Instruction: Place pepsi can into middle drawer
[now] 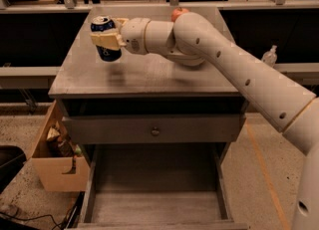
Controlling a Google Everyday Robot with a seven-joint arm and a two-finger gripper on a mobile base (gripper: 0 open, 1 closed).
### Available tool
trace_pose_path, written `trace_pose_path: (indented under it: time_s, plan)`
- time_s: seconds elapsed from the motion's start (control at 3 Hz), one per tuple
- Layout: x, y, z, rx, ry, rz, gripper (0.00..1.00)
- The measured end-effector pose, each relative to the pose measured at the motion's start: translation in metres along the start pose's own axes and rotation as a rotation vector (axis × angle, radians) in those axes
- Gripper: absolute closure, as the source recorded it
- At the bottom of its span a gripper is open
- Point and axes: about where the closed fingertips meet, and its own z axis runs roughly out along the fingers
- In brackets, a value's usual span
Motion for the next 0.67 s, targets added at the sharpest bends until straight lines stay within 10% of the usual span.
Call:
trace_pose_path:
  time_s: [0.67]
  plan:
    - [0.013,0.083,-0.079,-0.015,0.036,-0.042,1.0]
